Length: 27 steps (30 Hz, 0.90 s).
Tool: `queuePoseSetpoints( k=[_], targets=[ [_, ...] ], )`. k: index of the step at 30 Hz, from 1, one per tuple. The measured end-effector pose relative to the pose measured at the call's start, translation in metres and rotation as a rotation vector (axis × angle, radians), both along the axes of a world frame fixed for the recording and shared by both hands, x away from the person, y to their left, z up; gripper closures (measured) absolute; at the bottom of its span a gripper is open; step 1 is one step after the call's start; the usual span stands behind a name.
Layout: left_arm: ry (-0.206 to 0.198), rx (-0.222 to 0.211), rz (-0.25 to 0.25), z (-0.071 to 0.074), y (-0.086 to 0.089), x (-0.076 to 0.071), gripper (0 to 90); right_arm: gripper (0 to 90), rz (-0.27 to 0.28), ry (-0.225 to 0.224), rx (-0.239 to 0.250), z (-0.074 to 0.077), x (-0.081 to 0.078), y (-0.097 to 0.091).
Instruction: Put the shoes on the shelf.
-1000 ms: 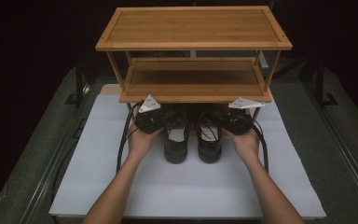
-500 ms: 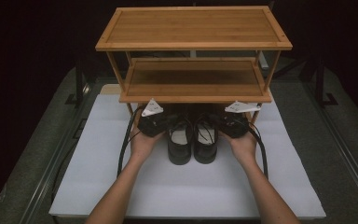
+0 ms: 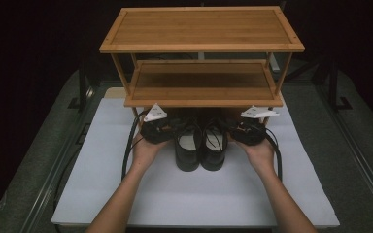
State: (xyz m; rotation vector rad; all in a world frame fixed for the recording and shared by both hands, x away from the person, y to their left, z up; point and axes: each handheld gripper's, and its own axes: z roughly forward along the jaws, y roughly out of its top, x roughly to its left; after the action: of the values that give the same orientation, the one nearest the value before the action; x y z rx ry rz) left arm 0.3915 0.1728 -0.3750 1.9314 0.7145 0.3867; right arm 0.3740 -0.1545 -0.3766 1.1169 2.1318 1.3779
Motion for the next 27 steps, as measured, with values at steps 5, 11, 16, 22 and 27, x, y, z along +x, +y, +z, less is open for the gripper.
queuePoseSetpoints(
  k=[5, 11, 16, 22, 27],
  targets=[
    [0.012, 0.034, -0.009, 0.007, 0.015, -0.018, 49.7, 57.0, 0.013, -0.002, 0.000, 0.007, -0.022, -0.011],
    [0.040, 0.096, -0.017, -0.005, 0.027, -0.040, 39.4, 47.9, 0.020, 0.015, -0.027, -0.003, -0.048, -0.019],
    [0.070, 0.139, -0.034, -0.029, 0.026, -0.050, 23.7, 34.6, 0.029, 0.049, -0.056, -0.026, -0.062, -0.018],
    [0.106, 0.188, -0.075, -0.050, 0.012, -0.053, 13.2, 25.2, 0.068, 0.114, -0.067, -0.053, -0.063, -0.011],
    [0.107, 0.228, -0.089, -0.058, -0.002, -0.055, 7.6, 19.5, 0.090, 0.154, -0.098, -0.068, -0.059, 0.001]
  ],
)
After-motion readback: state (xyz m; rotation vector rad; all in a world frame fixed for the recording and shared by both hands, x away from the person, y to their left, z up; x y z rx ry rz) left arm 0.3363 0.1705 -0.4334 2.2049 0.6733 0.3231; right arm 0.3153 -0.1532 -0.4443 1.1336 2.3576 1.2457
